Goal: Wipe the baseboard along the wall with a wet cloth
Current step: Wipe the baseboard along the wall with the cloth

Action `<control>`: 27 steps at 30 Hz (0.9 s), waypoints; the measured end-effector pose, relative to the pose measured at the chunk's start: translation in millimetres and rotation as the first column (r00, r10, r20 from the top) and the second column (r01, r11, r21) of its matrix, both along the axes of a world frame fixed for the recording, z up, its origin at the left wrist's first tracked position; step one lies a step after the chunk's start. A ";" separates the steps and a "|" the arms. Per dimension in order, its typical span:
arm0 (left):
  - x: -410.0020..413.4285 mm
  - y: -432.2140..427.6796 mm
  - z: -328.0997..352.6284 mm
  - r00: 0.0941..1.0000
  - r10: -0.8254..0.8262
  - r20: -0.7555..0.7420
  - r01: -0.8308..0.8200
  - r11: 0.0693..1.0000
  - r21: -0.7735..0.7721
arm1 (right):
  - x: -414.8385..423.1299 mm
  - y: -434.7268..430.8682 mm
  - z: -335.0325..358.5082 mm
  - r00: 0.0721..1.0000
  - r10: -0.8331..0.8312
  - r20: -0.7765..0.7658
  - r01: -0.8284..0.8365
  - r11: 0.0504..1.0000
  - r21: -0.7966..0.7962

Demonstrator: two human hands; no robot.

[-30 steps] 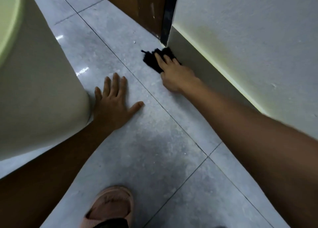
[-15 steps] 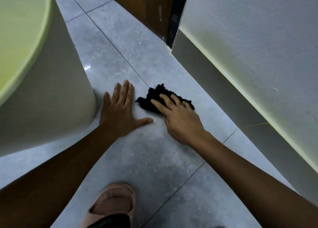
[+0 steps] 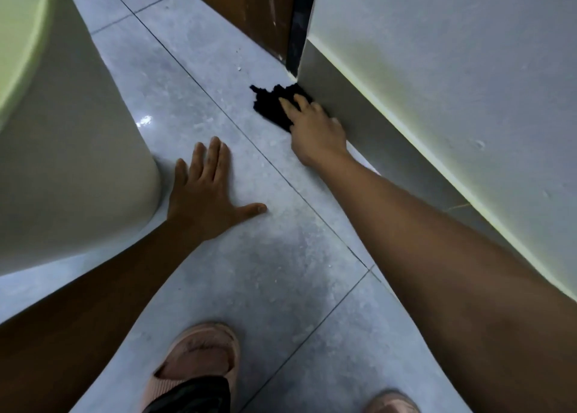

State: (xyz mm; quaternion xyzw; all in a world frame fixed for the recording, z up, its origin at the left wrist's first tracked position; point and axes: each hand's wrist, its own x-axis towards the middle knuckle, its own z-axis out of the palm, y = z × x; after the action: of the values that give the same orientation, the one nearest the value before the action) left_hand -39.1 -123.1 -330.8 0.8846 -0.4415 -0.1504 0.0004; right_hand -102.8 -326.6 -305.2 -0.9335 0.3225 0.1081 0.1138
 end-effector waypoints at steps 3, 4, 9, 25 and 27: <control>-4.3 -1.2 0.4 1.000 0.003 0.001 -0.003 1.000 -0.028 | -70.5 19.3 -3.2 0.992 -0.086 0.097 0.096 0.990 -0.103; -7.6 -2.4 0.3 1.000 -0.003 -0.002 0.003 0.999 -0.037 | -100.7 28.4 -2.7 0.985 -0.125 0.116 0.142 0.979 -0.147; -35.4 -10.4 -0.6 0.991 -0.136 -0.013 0.134 0.988 -0.081 | -220.4 60.3 -0.3 0.956 -0.284 0.073 0.292 0.906 -0.305; -73.0 -16.7 1.4 0.985 -0.169 -0.037 0.166 0.984 -0.072 | -158.3 31.0 -0.3 0.988 -0.123 0.096 0.136 0.979 -0.151; -83.3 -13.8 1.1 0.976 -0.211 -0.052 0.206 0.975 -0.086 | -211.0 41.4 -5.2 0.978 -0.159 0.132 0.182 0.966 -0.184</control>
State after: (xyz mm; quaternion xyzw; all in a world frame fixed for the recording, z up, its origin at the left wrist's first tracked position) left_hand -122.4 -136.9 -329.6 0.8277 -0.5372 -0.1588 0.0334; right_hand -313.8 -285.2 -310.4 -0.9136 0.4035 0.0113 0.0492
